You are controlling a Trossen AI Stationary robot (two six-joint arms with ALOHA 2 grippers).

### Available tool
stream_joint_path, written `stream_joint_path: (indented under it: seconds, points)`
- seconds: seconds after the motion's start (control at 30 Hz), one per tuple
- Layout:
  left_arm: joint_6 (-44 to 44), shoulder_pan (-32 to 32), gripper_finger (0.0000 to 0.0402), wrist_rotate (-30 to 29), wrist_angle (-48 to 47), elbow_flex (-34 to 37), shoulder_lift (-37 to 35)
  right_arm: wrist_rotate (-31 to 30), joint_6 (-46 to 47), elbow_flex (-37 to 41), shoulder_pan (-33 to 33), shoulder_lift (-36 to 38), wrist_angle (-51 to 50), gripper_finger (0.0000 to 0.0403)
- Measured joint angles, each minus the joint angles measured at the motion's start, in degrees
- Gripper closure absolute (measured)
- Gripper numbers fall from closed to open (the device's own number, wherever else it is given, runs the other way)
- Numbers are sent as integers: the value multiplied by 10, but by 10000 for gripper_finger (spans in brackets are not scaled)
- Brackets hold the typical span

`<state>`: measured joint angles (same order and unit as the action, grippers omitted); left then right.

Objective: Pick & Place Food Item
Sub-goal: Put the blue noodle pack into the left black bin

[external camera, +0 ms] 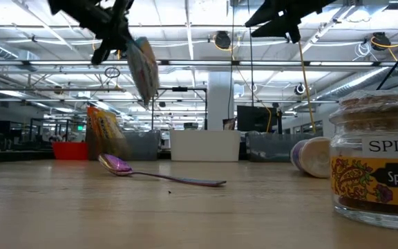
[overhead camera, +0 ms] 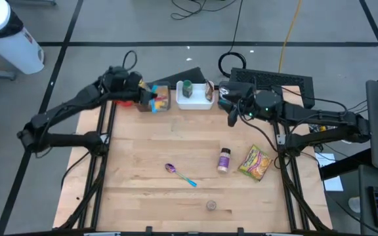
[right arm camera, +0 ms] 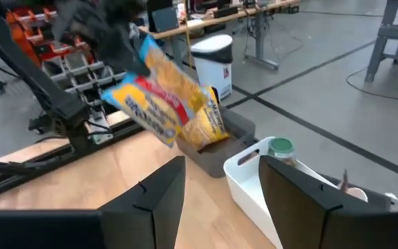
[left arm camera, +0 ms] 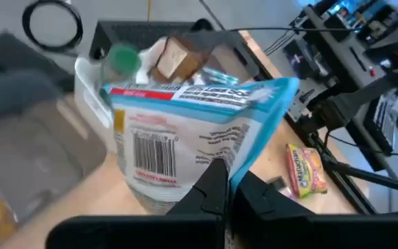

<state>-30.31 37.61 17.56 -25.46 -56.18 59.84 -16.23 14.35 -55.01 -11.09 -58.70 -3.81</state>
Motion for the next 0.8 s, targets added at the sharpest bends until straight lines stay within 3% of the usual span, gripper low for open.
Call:
stream_joint_path:
  seconds: [0.1,0.27,0.53,0.8]
  points:
    - [-20,20,399,11,10,46,-27,0,9,7,0,0,22,229]
    - [-23,86,400,72,7,63,-29,0,21,8,-1,-5,40,231]
    - [-13,199,400,205,7,62,51,0,21,9,-1,-22,64,232]
    - [2,222,400,205,11,18,134,1,-20,9,-25,-26,62,232]
